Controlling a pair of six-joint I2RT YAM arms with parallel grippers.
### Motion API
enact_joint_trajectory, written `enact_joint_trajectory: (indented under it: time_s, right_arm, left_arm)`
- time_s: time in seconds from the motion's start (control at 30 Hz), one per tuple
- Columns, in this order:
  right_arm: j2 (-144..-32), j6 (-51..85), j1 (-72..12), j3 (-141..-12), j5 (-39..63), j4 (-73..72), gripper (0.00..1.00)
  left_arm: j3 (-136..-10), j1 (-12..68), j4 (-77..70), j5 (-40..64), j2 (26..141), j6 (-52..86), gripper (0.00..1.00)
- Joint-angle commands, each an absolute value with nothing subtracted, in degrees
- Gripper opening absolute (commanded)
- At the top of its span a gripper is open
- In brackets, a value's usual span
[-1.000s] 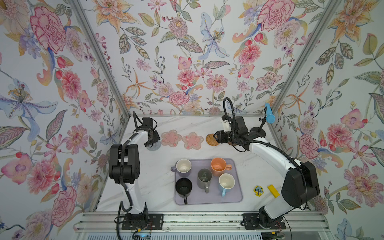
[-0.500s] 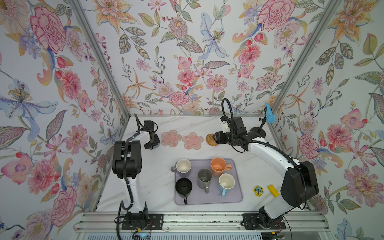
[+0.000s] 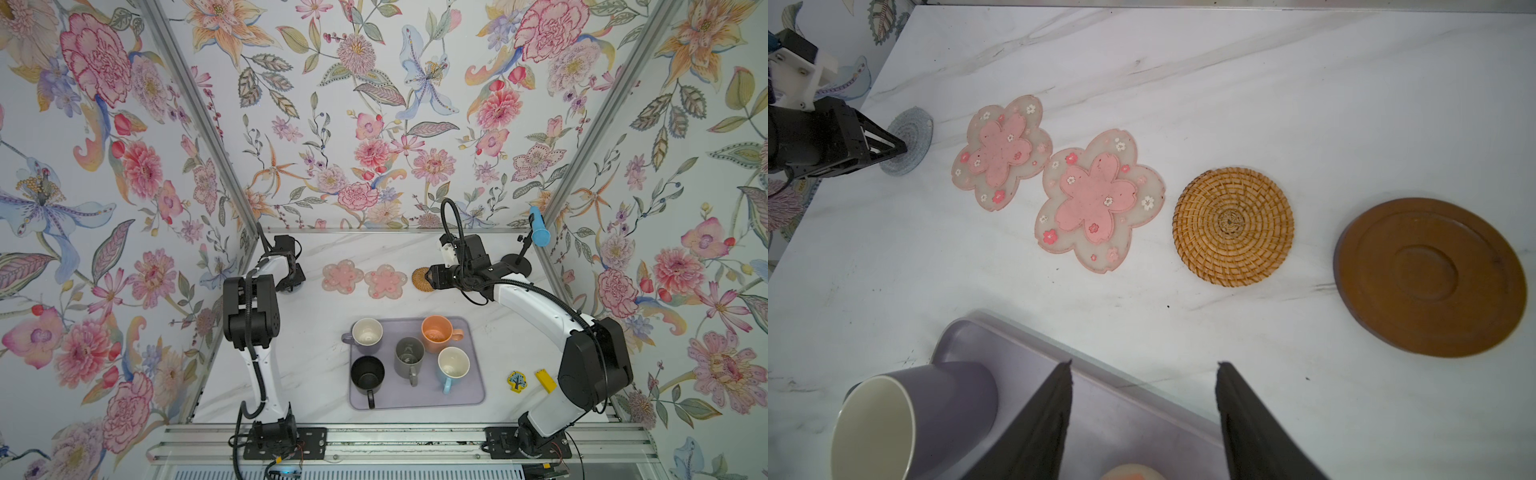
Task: Place cups on coasters
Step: Move the coaster to the top-left of the table.
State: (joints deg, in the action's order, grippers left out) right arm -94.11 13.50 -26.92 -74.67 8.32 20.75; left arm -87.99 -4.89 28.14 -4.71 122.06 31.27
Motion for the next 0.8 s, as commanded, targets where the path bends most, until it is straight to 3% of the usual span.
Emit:
enact_joint_trajectory:
  time_s: [0.0,0.37,0.57,0.77]
  right_arm:
    - [-94.7,13.6,-27.0,-76.4,8.2,22.1,0.58]
    - [-93.7,12.8,-27.9,-77.0,8.4,22.8,0.58]
    - [-91.5,12.5,-28.7,-76.8,8.3,22.9,0.58]
    - [-89.2,12.5,-29.3,-75.8,7.8,24.0,0.58]
  left_arm:
    - [-88.9,-4.9,31.7,-1.9,122.4,28.0,0.36]
    - [-79.7,-2.5,36.3,-0.2,101.7,22.1,0.60]
    - [-71.6,4.5,40.9,-5.7,90.0,24.7,0.65]
    - [-64.2,9.3,44.4,-3.8,74.9,31.7,0.67]
